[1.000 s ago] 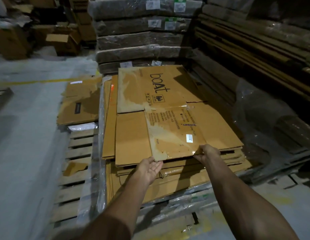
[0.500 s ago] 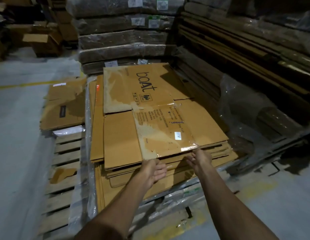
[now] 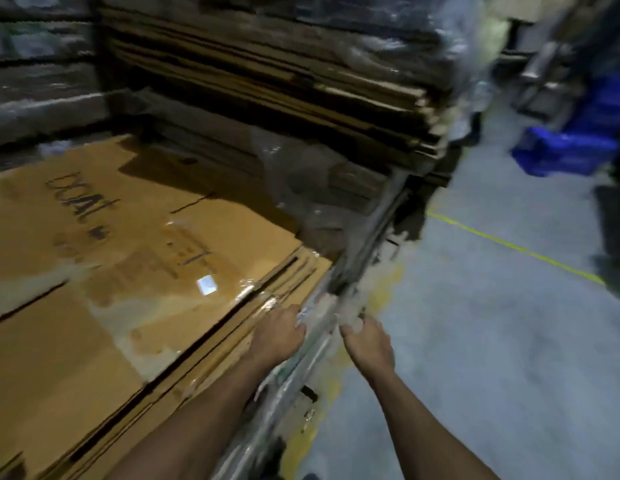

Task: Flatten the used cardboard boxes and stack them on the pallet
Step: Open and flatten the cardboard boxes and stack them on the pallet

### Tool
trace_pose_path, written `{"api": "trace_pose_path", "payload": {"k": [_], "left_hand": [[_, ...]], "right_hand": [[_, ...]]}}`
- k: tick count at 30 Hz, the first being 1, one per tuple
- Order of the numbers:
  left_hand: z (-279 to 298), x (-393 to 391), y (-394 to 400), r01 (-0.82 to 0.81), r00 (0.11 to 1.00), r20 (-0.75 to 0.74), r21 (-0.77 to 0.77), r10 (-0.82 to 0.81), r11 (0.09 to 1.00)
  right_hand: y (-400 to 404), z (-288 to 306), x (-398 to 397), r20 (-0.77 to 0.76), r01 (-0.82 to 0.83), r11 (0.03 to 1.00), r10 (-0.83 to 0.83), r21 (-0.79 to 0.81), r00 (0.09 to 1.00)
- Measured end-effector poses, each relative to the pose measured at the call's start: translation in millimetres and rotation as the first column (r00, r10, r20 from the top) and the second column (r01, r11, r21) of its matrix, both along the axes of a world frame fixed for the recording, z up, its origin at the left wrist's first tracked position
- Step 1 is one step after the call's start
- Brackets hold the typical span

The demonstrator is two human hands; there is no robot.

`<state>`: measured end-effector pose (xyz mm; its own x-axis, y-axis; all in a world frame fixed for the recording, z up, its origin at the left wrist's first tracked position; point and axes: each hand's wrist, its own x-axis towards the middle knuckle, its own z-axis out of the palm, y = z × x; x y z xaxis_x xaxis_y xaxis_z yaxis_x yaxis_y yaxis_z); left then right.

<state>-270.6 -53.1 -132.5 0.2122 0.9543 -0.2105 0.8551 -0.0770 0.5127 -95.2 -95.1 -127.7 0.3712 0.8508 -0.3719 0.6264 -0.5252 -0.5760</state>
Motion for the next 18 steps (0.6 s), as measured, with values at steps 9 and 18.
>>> {"api": "trace_pose_path", "payload": {"k": [9, 18], "left_hand": [[-15, 89, -57, 0.642, 0.737, -0.248, -0.035, -0.629, 0.766], [9, 178, -204, 0.931, 0.361, -0.257, 0.049, -0.897, 0.361]], "right_hand": [[-167, -7, 45, 0.274, 0.423, 0.903, -0.391, -0.068, 0.879], [-363, 3, 44, 0.319, 0.840, 0.539, -0.787, -0.063, 0.529]]}}
